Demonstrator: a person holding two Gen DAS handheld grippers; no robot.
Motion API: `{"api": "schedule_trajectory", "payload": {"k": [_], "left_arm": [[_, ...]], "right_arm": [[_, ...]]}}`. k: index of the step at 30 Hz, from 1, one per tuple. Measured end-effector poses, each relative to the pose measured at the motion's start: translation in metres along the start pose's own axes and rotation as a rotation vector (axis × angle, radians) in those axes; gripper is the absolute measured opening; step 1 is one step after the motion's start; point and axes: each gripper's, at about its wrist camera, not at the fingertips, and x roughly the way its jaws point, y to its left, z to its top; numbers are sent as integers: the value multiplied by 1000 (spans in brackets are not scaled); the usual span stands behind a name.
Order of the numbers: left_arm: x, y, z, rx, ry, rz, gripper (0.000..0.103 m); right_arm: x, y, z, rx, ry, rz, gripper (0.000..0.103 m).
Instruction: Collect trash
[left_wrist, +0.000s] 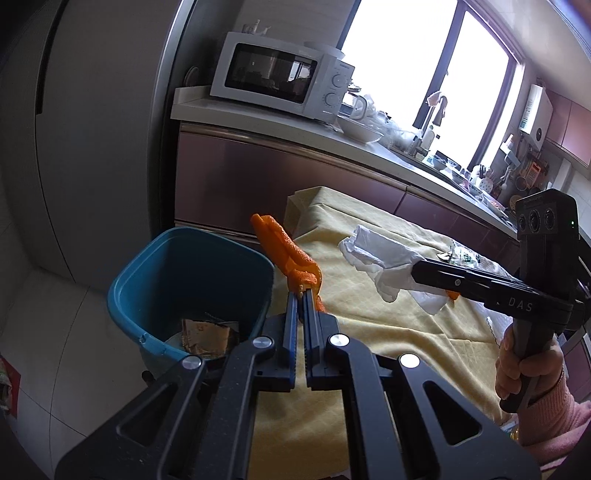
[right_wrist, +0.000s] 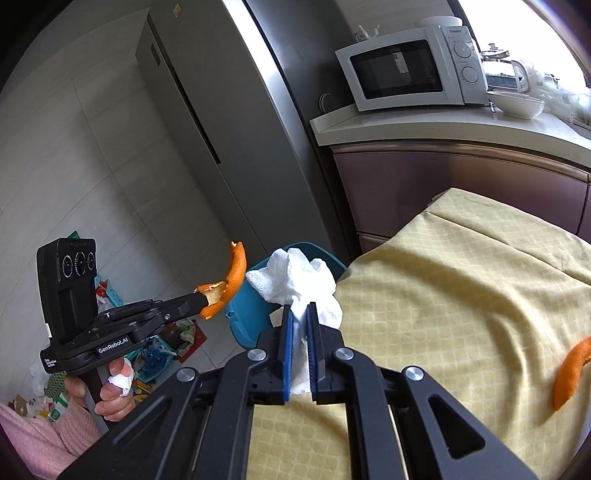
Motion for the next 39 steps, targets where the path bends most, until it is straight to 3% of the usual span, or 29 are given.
{"api": "schedule_trajectory", "payload": {"k": [18, 39], "left_arm": [[22, 40, 1, -41, 42, 78, 3], [87, 64, 7, -89, 126, 143, 3]], "right_arm": [[62, 27, 27, -53, 72, 29, 6], [152, 29, 39, -38, 218, -34, 8]]}}
